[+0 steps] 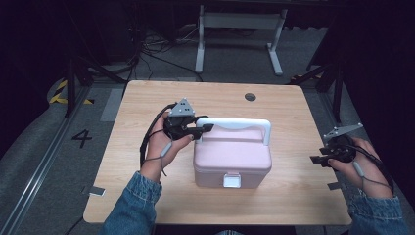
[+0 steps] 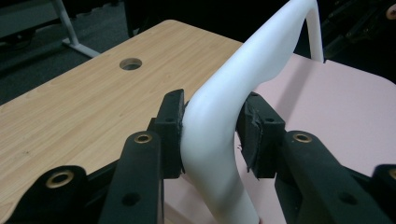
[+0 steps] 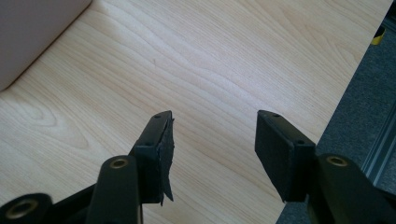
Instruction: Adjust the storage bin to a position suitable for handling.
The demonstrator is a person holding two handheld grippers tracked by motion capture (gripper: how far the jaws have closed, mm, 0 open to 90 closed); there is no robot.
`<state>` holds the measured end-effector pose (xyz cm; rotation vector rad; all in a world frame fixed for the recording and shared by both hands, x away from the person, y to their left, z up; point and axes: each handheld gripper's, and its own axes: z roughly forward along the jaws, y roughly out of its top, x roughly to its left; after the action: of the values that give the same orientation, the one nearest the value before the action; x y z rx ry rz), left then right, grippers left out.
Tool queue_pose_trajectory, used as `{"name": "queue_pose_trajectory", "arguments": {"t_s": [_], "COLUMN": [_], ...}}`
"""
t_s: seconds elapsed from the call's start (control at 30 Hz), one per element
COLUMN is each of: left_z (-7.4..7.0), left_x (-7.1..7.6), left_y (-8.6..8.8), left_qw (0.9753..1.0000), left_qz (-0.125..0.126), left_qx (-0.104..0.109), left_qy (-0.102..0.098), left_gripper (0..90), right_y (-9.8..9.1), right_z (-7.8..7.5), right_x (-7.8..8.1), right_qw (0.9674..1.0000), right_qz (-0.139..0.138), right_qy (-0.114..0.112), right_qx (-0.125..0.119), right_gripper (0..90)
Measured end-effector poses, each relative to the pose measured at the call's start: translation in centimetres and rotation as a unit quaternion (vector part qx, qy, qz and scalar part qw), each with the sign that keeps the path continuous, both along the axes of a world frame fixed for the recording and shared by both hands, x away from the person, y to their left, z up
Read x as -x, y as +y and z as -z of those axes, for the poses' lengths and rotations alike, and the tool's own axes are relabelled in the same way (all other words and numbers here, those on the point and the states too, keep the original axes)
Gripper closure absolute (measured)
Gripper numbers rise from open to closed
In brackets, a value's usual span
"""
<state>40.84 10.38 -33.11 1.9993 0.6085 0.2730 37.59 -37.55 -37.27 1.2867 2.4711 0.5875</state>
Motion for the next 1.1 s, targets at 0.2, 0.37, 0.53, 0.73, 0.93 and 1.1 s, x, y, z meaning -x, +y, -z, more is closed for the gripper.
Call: {"name": "queue_pose_trajectory", "arguments": {"t_s": [0.2, 0.37, 0.53, 0.73, 0.93, 1.1], "left_z": [-0.5, -0.6, -1.4, -2.2, -3.1, -3.6], "left_x": [0.4, 0.3, 0.4, 0.3, 0.2, 0.1], "left_y": [-0.2, -0.2, -0.3, -0.3, -0.2, -0.4], "left_qw": [0.9998, 0.9997, 0.9995, 0.9993, 0.9993, 0.9992], "left_qz": [-0.003, -0.004, -0.004, -0.004, -0.006, -0.007], "left_qx": [-0.018, -0.018, -0.020, -0.018, -0.018, -0.023], "left_qy": [-0.006, -0.013, -0.025, -0.032, -0.033, -0.031], "left_gripper": [65.6, 65.7, 65.6, 65.5, 65.5, 65.4], "right_y": [-0.2, -0.3, -0.4, -0.4, -0.4, 0.1], "right_z": [-0.2, -0.3, -0.3, -0.6, -1.2, -1.3], "right_x": [0.1, 0.1, 0.1, 0.1, 0.3, 0.2], "right_qw": [0.9999, 0.9999, 0.9998, 0.9996, 0.9984, 0.9976], "right_qz": [0.004, 0.005, 0.007, 0.008, 0.014, 0.020], "right_qy": [-0.008, -0.010, -0.013, -0.027, -0.048, -0.059], "right_qx": [-0.004, -0.007, -0.009, -0.011, -0.028, -0.029], "right_gripper": [47.6, 47.5, 47.5, 48.9, 50.7, 52.7]}}
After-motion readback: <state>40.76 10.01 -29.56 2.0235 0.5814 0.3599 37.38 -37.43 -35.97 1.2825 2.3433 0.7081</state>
